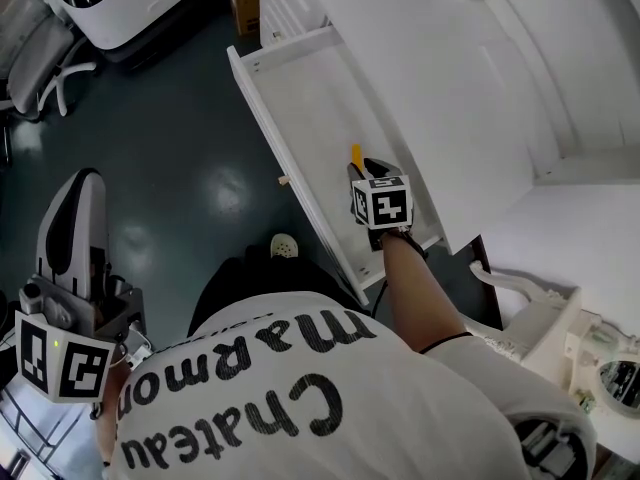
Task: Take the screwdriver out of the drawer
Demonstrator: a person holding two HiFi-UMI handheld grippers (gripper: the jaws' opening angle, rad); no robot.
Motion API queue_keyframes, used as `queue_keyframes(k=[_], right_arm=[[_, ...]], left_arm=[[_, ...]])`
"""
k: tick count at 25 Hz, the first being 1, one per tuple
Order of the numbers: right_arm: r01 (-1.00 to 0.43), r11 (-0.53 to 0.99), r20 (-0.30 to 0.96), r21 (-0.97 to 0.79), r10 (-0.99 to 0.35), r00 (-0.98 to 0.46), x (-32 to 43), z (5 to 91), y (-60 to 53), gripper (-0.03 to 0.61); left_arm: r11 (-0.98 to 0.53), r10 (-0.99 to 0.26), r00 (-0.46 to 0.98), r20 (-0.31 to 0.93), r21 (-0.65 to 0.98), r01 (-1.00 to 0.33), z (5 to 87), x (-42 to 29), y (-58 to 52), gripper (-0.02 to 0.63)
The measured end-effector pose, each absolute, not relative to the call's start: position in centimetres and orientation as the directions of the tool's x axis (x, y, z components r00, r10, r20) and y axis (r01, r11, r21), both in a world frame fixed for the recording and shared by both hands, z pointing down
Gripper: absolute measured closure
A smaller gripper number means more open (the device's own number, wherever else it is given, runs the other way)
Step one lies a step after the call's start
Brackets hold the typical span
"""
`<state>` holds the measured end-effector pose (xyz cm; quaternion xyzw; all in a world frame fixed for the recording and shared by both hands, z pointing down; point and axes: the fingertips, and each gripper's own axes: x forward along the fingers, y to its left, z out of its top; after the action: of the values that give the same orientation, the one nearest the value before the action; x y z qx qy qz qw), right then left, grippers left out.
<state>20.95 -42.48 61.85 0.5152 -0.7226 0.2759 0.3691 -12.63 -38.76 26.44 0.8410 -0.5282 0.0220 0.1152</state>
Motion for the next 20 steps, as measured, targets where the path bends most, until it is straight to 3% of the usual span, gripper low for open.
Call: queue_keyframes(k=[20], right_arm=[[-0.965,0.245,0.868,-0.089,-0.457,-0.196,22.1,66.3,-43.1,0.433]], left_arm=[[-0.365,-0.901,0.390,0.188,0.154,-0.918,27.3,-12.1,-39.4,0.594]])
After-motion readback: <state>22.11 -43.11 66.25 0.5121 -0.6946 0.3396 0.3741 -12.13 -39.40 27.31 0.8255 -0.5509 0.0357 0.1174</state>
